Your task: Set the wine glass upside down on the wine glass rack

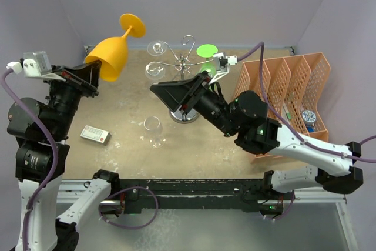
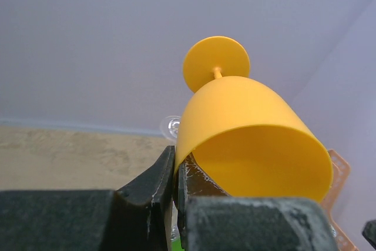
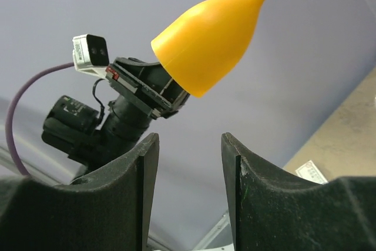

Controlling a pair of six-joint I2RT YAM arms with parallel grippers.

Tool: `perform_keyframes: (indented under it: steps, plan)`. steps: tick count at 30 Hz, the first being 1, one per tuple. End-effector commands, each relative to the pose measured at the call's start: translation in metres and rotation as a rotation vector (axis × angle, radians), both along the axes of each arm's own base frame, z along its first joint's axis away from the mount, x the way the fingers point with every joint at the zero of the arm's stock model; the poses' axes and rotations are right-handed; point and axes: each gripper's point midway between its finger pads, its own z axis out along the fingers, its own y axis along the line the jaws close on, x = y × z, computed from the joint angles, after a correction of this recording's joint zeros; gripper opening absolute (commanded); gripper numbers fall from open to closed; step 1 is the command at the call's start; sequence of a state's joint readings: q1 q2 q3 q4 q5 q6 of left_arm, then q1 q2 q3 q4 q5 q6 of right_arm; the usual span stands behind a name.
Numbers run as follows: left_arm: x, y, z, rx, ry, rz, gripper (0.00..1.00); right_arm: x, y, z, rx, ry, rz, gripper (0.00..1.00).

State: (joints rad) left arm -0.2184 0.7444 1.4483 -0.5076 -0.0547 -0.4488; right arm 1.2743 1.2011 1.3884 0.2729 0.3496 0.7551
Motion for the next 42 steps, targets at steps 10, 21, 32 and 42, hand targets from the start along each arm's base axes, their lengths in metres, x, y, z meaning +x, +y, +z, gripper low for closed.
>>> perform_keyframes:
  steps: [10, 21, 32, 42]
  plan:
    - [-0.033, -0.056, 0.048, 0.077, -0.369, -0.336, 0.00, 0.016, -0.029, 0.067, 0.314, 0.178, -0.051, 0.49]
    - [-0.050, -0.066, 0.057, 0.069, -0.455, -0.413, 0.00, 0.054, -0.025, 0.081, 0.360, 0.211, -0.073, 0.45]
    - [-0.054, -0.071, 0.057, 0.065, -0.472, -0.452, 0.00, 0.053, -0.022, 0.097, 0.415, 0.165, -0.048, 0.44]
    - [-0.060, -0.077, 0.054, 0.078, -0.475, -0.497, 0.00, 0.051, -0.017, 0.100, 0.443, 0.166, -0.019, 0.39]
